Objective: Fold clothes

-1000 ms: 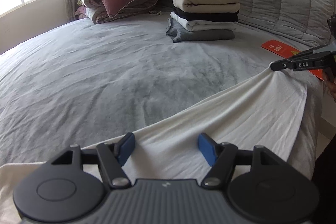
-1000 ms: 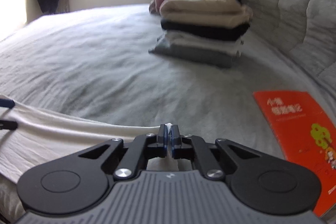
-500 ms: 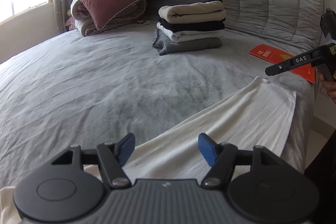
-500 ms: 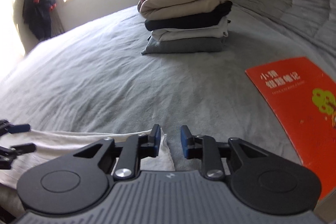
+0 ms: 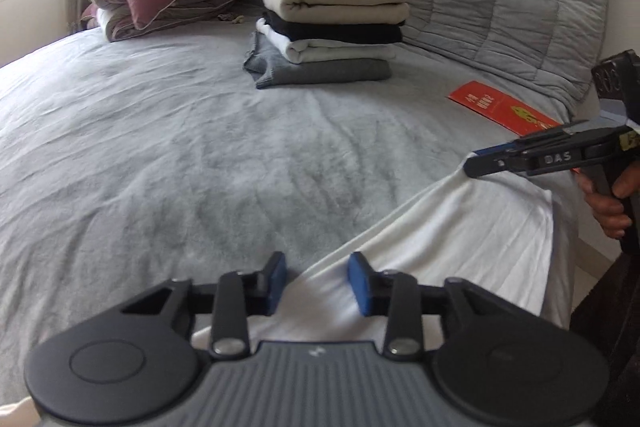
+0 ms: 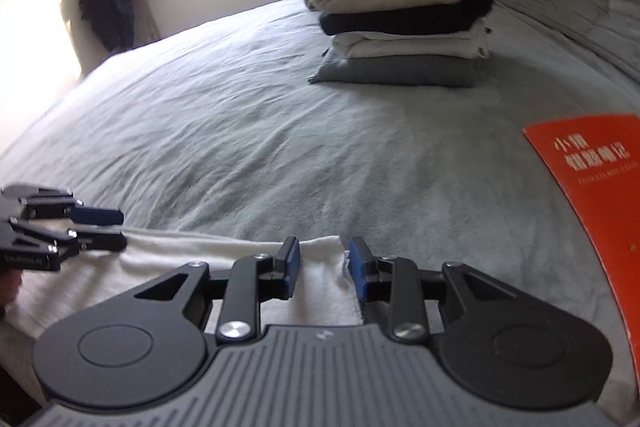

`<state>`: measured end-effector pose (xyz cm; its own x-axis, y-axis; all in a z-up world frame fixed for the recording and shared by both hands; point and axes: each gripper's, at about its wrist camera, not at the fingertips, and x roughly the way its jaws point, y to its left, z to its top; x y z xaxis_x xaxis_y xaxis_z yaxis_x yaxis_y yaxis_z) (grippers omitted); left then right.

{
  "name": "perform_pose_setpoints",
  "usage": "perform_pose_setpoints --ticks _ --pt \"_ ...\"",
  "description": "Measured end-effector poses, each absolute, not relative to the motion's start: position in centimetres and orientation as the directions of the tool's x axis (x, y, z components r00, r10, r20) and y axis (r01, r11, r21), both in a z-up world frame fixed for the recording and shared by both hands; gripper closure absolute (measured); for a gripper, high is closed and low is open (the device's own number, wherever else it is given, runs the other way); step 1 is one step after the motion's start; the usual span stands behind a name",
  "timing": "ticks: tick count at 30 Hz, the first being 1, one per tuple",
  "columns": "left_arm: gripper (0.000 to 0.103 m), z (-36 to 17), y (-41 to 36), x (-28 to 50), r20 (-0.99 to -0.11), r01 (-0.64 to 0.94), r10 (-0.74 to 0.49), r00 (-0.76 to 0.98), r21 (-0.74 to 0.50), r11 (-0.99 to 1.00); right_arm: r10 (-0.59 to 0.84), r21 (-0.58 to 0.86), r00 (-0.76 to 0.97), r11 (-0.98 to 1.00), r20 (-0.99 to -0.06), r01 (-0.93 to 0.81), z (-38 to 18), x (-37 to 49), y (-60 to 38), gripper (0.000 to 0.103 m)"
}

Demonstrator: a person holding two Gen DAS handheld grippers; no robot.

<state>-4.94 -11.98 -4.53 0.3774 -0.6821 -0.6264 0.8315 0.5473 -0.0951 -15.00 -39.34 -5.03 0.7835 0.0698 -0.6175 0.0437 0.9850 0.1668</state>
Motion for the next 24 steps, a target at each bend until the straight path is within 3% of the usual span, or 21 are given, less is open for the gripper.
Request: perform_pose_setpoints --ticks 1,2,7,13,15,16,18,24 --pt "0.092 -4.5 -12.0 -5.0 -0.628 0.832 -0.683 0.373 -0.099 0.546 0.066 0.144 0.786 0.989 -0.615 0.029 -5.2 -15.1 -39.0 0.092" --pt "0.097 -4.5 -12.0 -5.2 -0.625 0.830 -0.684 0.376 -0.101 0.548 0.061 0.131 0.793 0.991 -0.606 0.023 -5.2 -15.3 -38.8 0.095" --pt "0.099 -4.1 -11.6 -6.2 -0.536 0.802 -0.697 0.476 -0.061 0.595 0.018 0.100 0.845 0.994 -0.534 0.042 -4.8 -16.4 -38.6 0.097" --pt "0.097 -5.4 -13.2 -6.0 -0.576 0.786 -0.638 0.510 0.010 0.619 -0.020 0.033 0.813 0.998 -0.582 0.048 -5.9 -15.0 -37.9 0.097" --pt "0.090 -5.2 -13.3 -6.1 -0.576 0.779 -0.626 0.525 0.029 0.627 -0.031 0.034 0.810 0.997 -0.585 0.063 -5.6 -15.1 -38.0 0.095" --pt "0.087 -5.1 -13.2 -6.2 -0.575 0.773 -0.621 0.532 0.032 0.633 -0.035 0.044 0.808 0.996 -0.587 0.076 -5.3 -15.2 -38.1 0.088" --pt "0.069 -4.7 -12.7 -6.2 -0.571 0.761 -0.618 0.541 0.018 0.649 -0.036 0.084 0.804 0.991 -0.593 0.106 -4.7 -15.5 -38.7 0.079" --pt "0.061 -3.4 -10.9 -6.4 -0.564 0.741 -0.652 0.507 -0.100 0.664 0.086 0.345 0.799 0.926 -0.595 0.156 -3.7 -17.9 -42.1 0.070"
